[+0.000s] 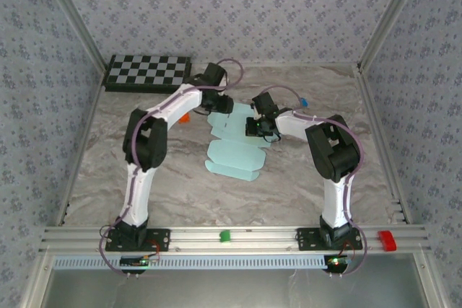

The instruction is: Fold the paper box

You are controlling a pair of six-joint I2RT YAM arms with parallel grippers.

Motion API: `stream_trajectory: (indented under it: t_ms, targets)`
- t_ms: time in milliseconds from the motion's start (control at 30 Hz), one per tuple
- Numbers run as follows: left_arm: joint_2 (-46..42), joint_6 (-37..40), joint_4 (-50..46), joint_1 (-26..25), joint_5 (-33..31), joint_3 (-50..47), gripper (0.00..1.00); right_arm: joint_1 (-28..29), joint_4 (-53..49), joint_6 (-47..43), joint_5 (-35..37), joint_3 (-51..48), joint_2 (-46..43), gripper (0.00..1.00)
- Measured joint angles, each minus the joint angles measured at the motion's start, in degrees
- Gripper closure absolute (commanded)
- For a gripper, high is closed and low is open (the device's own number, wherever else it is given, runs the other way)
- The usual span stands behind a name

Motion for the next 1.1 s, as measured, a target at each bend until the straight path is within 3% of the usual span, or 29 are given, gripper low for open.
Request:
stream_trajectory:
  t_ms: [200, 333, 567, 1100]
  targets:
    - [-15.54, -3.19, 3.85, 0.26, -2.75, -15.28, 0.47, 0.0, 0.17, 0.48, 0.04, -0.11, -0.02, 1.0]
    - [-19.3, -5.35, 5.49, 0.81, -2.75, -21.77, 0.46, 0.0, 0.37, 0.92, 0.04, -0.24, -0.07, 1.0]
    - [-19.23, -8.79, 7.82, 1.14, 0.52, -28.7, 0.44, 0.07, 0.55, 1.14, 0.22, -0.37, -0.13, 1.0]
    - [-10.34, -13.94, 14.97, 1.14, 6.67, -28.55, 0.51, 0.28, 2.51, 1.42, 0.63, -1.88, -0.68, 1.0]
